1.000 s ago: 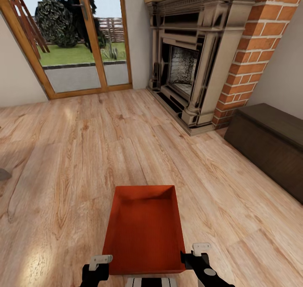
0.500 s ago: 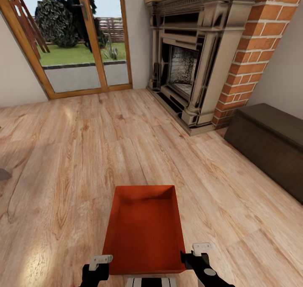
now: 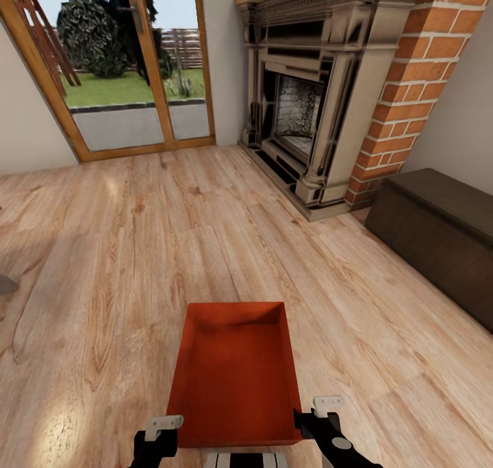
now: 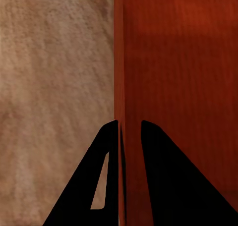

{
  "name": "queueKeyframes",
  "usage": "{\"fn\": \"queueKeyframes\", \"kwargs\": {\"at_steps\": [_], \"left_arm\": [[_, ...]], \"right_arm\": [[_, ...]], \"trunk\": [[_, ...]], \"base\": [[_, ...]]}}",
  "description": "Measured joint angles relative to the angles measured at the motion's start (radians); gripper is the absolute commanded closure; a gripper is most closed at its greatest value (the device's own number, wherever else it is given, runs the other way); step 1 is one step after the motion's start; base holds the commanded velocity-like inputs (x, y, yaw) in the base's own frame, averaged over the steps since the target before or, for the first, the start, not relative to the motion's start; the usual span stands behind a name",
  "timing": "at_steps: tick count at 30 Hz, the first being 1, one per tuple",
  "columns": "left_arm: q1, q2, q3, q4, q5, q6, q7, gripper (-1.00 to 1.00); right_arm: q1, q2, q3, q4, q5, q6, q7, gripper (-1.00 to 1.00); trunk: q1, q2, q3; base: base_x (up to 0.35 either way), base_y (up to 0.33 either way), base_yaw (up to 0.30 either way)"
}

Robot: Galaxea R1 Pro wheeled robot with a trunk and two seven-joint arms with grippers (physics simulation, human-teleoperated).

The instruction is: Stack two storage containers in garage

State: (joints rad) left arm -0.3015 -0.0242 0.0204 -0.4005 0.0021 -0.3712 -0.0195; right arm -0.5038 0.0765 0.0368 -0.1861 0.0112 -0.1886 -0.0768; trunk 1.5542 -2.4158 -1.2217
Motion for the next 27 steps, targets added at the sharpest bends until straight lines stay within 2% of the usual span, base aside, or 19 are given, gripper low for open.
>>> {"fn": "queueKeyframes", "kwargs": {"at_steps": [6,17,27], "left_arm": [[0.0,0.0,0.0,0.0,0.001,0.0,0.0,1.0],[0.0,0.0,-0.001,-0.001,0.002,0.0,0.0,1.0],[0.0,-0.001,-0.001,-0.001,0.002,0.0,0.001,1.0]], "right_arm": [[0.0,0.0,-0.001,-0.001,0.0,0.0,0.0,1.0],[0.0,0.0,-0.001,0.0,0.001,0.0,0.0,1.0],[-0.001,0.0,-0.001,-0.001,0.001,-0.001,0.0,1.0]], "trunk": [[-0.023,0.042,0.019],[-0.023,0.042,0.019],[-0.061,0.112,0.05]], "base": [[0.0,0.0,0.0],[0.0,0.0,0.0],[0.0,0.0,0.0]]}}
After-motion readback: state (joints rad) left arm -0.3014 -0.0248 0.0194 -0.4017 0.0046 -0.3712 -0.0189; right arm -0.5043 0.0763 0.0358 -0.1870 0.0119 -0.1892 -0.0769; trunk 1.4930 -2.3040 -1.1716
